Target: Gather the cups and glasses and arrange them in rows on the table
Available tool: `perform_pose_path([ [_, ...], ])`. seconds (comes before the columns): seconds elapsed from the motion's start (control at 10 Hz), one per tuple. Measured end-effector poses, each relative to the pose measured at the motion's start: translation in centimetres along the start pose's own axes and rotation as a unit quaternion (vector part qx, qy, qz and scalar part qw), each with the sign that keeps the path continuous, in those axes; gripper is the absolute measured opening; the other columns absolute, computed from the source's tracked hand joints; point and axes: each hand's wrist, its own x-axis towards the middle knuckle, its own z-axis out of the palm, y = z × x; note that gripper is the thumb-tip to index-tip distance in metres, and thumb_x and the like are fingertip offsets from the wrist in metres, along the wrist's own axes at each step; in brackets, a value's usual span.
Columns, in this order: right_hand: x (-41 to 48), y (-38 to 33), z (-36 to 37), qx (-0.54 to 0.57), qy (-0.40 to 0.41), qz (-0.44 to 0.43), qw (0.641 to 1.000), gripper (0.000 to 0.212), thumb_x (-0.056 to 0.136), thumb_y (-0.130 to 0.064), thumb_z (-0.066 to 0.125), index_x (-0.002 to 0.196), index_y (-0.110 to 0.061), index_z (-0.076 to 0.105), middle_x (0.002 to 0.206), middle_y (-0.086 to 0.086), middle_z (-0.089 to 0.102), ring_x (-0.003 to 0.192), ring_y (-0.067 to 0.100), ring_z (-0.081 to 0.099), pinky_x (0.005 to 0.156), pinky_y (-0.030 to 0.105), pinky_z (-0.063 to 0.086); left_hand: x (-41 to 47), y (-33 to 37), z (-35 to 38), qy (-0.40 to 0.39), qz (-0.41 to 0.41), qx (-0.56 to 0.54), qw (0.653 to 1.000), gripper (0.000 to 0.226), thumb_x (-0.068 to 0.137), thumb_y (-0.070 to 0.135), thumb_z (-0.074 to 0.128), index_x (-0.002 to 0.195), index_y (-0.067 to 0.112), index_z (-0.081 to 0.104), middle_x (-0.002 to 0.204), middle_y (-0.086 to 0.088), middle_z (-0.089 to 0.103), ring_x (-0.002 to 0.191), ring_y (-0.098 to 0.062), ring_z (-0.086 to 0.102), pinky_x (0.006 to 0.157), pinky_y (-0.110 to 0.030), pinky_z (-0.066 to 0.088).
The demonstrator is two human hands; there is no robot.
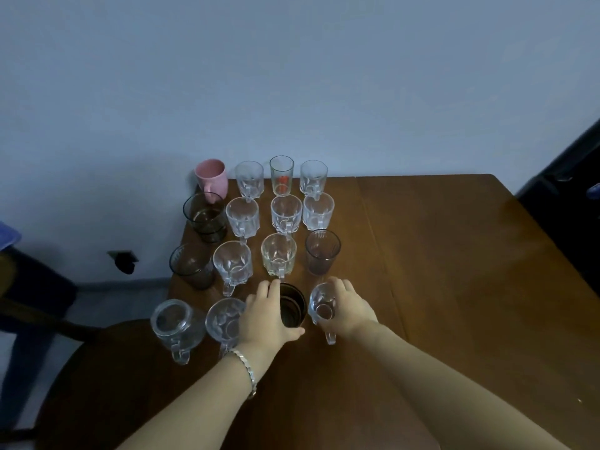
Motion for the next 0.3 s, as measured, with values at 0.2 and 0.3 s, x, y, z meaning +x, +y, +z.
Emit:
perform_pose_path([
  [0.2,-1.8,2.0,-0.3,0.031,-0.046,0.048,0.997,0.103,0.077,-0.027,0.075,0.15,-0.012,0.005,0.157,0.005,0.019,0.135,0.026,0.041,0.107,0.037,0.041,0.1,0.3,-0.2,-0.004,-0.009,-0.009,1.0,0.098,0.072,0.049,0.074,0.147,0.018,0.019,0.152,-0.002,0.026,0.134,-0.027,0.035,0.1,-0.036,0.046],
  [0.3,-3.0,3.9,-1.3,-0.022,-0.116,0.079,0.99,0.064,0.084,-0.026,0.067,0.138,-0.01,0.039,0.14,0.01,0.046,0.124,0.026,0.051,0.101,0.034,0.046,-0.4,1.3,-0.7,-0.019,-0.027,0.027,0.999,0.099,0.077,0.05,0.069,0.15,0.016,0.011,0.158,-0.008,0.015,0.142,-0.031,0.023,0.112,-0.041,0.033],
])
